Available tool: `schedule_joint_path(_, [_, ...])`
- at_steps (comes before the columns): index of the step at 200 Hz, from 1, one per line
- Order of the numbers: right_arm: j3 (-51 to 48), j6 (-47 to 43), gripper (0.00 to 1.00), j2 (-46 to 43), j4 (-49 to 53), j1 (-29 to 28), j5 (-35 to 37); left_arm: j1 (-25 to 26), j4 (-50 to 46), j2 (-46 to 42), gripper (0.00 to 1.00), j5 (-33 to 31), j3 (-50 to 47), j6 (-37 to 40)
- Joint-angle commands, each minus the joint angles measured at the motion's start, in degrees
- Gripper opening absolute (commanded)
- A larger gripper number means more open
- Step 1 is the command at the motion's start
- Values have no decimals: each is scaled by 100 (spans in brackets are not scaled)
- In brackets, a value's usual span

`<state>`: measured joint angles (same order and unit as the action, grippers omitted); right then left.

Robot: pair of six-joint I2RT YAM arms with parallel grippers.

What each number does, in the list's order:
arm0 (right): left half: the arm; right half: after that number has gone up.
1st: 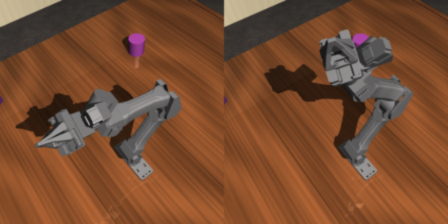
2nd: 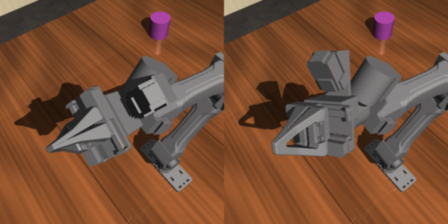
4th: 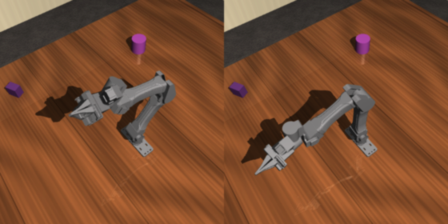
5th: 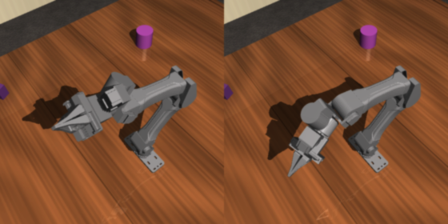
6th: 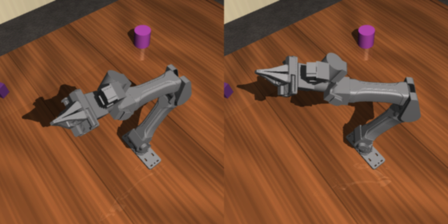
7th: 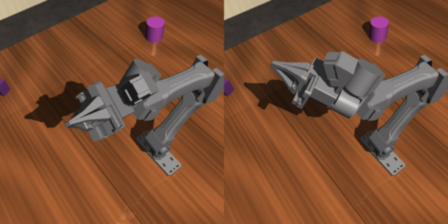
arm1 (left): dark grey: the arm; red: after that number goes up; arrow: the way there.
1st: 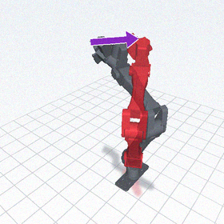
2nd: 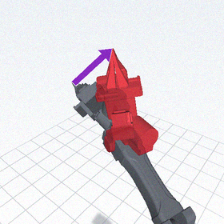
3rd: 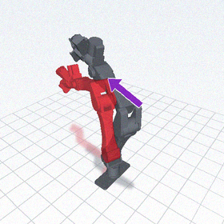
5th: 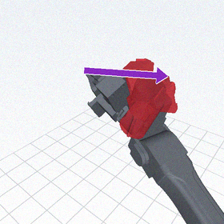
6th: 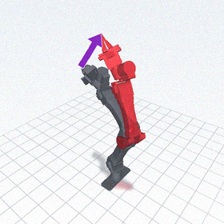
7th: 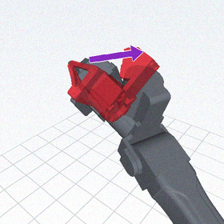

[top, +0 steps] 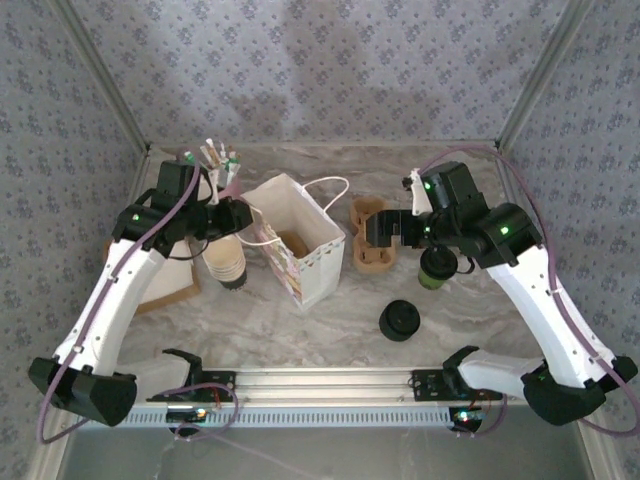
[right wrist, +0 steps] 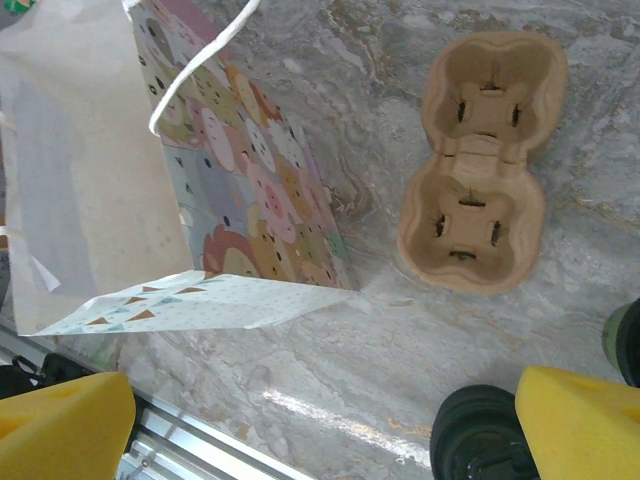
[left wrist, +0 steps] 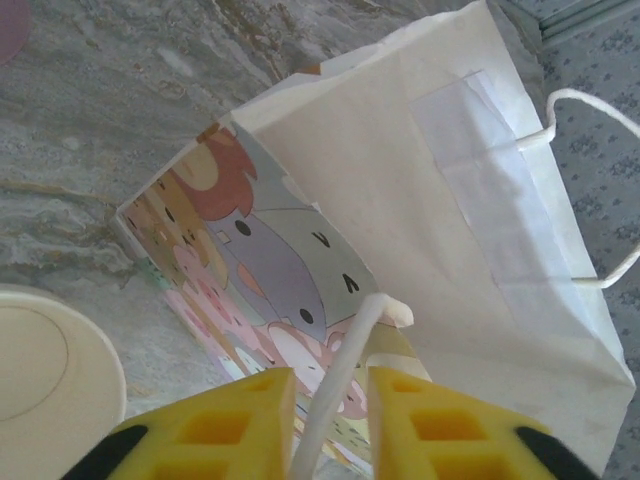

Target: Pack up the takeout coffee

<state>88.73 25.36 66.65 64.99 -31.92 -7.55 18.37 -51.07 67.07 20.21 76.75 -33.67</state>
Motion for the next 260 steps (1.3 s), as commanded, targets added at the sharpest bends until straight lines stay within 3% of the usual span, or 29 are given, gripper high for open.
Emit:
schedule_joint_path(1, [-130,-148,100,-122,194,96,-30,-27,-35,-164,39,109,83,26])
schedule_joint_path(57, [-369,-149,100,-171,374,278,280,-27,-464,-598,81,-289,31,71])
schedule_joint_path(107, [-531,151,100,-177,655,548,1128,-27,-876,-1118,99,-569,5,89])
schedule_joint_path(148, [-821,556,100,-340,743,828,1733,-19,-1121,-1780,99,-632,-244,-58])
schedule_joint_path(189, [-1195,421,100,-390,652,1269,1626,141,-1193,-2194,99,-541,-420,-180])
schedule_joint_path(222, [-1667,-123,100,-399,436,1576,1569,778,-984,-2211,98,-809,-562,-375])
schedule_joint_path(260, [-2279,-489,96,-349,225,1953,1435,1870,-911,-2151,93,-1556,-531,-613])
